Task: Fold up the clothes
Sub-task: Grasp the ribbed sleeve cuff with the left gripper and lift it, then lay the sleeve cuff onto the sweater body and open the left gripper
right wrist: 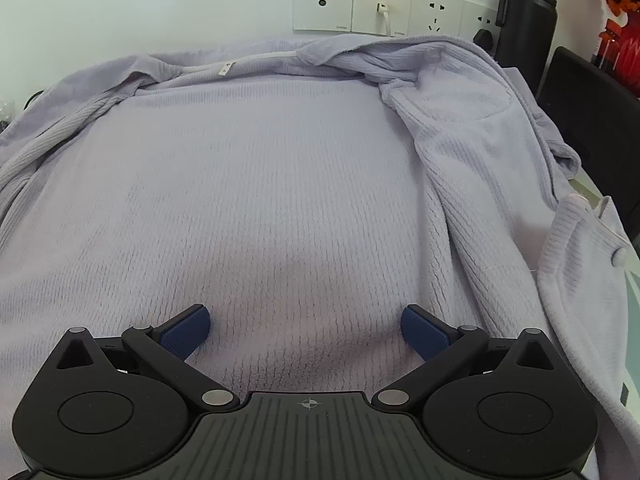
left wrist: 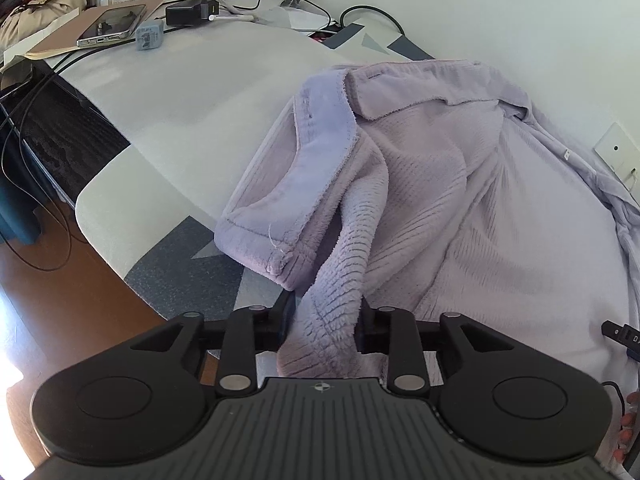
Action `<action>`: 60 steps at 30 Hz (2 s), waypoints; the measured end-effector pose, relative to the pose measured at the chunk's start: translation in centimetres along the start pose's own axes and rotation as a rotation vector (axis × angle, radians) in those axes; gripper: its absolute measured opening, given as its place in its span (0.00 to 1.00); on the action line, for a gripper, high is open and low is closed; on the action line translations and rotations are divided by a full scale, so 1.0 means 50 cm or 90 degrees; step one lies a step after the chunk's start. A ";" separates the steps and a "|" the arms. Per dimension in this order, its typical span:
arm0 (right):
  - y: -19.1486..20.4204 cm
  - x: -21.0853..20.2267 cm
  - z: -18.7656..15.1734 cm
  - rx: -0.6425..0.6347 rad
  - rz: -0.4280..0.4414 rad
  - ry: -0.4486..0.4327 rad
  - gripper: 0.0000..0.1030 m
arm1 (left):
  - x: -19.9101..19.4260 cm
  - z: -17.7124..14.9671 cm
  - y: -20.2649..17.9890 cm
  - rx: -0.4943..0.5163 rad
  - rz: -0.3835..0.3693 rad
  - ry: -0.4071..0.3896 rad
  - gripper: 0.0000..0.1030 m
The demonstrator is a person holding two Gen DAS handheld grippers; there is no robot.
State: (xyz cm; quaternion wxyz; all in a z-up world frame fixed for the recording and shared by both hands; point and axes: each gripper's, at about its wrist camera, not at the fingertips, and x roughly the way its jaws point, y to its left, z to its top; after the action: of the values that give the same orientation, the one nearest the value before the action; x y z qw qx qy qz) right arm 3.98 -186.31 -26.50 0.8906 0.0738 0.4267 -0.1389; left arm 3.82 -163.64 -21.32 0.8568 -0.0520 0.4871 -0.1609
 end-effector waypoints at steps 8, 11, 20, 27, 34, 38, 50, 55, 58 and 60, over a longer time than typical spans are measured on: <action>0.000 -0.002 -0.007 -0.001 0.000 -0.013 0.99 | 0.016 -0.006 -0.029 0.052 0.015 0.009 0.48; 0.000 -0.002 -0.005 -0.001 0.000 -0.012 0.99 | 0.023 -0.008 -0.048 0.077 0.017 0.017 0.63; 0.002 -0.003 -0.010 0.000 -0.001 -0.017 0.99 | 0.035 -0.019 -0.079 0.117 0.038 0.021 0.76; 0.002 -0.003 -0.009 0.003 -0.001 -0.014 0.99 | 0.037 -0.018 -0.077 0.119 0.030 0.024 0.82; 0.005 -0.002 -0.010 0.013 -0.010 -0.009 0.99 | 0.060 -0.016 -0.082 0.123 0.054 0.041 1.00; 0.004 0.000 -0.004 0.011 -0.008 0.003 0.99 | 0.070 -0.003 -0.067 0.091 0.067 0.040 1.00; -0.001 0.007 0.017 -0.002 0.008 0.041 0.99 | -0.040 0.038 -0.006 0.000 0.036 -0.046 0.82; -0.013 0.000 0.019 0.003 0.036 0.048 0.99 | -0.048 0.051 0.006 0.049 0.046 -0.100 0.82; -0.027 -0.007 0.020 0.019 0.059 0.051 0.99 | -0.025 0.061 0.026 0.038 0.054 -0.093 0.72; -0.034 -0.011 0.019 0.027 0.068 0.052 0.99 | -0.005 0.066 0.054 -0.043 0.020 -0.064 0.62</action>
State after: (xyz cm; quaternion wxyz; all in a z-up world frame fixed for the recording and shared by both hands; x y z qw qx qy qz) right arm 3.81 -188.07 -25.47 0.8768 0.1209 0.4552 -0.0972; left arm 7.12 -161.25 -20.07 0.8805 -0.0816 0.4491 -0.1280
